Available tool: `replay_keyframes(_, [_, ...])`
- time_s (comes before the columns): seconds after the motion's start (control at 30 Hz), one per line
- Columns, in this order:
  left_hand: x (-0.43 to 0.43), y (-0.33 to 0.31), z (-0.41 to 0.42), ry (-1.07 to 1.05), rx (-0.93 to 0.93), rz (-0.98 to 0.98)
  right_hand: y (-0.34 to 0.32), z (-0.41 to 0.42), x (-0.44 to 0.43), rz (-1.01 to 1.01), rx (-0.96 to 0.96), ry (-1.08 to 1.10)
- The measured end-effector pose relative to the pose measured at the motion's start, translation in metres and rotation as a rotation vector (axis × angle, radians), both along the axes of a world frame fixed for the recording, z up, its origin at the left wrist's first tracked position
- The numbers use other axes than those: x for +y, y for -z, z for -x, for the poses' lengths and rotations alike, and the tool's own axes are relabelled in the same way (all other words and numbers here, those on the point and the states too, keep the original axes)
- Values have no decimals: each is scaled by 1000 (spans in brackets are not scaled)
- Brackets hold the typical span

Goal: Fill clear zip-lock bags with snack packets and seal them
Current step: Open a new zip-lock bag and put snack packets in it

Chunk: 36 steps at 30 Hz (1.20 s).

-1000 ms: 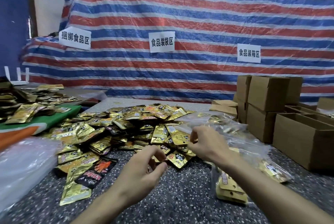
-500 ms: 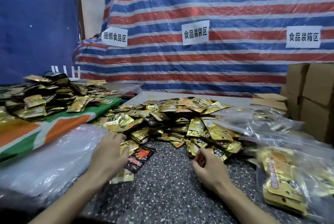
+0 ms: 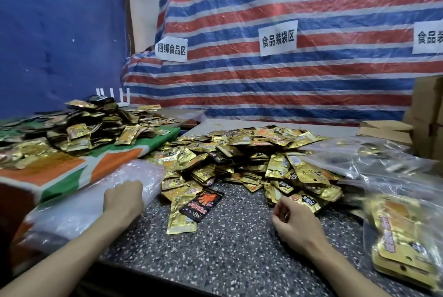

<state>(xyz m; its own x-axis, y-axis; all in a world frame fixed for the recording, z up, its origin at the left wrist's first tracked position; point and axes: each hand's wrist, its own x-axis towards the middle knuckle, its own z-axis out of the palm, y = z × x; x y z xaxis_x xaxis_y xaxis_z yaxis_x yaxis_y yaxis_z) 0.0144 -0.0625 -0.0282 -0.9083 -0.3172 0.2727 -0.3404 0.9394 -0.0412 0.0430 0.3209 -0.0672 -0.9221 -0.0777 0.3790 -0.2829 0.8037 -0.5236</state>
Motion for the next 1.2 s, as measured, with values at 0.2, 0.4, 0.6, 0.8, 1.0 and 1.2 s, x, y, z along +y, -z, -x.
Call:
replay_keyframes(0.2, [-10,5,4,41,-5,-34,2,1,2,22,21,-13])
replay_keyframes(0.4, [-12,-4,5,-6,157,39,2,2,3,50,8,-27])
replay_keyframes(0.6, [3,-26,5,-19,529,-423,0,1,3,101,0,-3])
replay_keyframes(0.8, [90,-40,1,454,717,-683,-5,-1,2,386,-30,-33])
replay_keyframes(1.0, [197,-17,-14,967,561,-919,-11,1,9,869,-54,-151])
replay_keyframes(1.2, [237,34,-16,1213,410,-635,-16,4,18,1087,-101,-154])
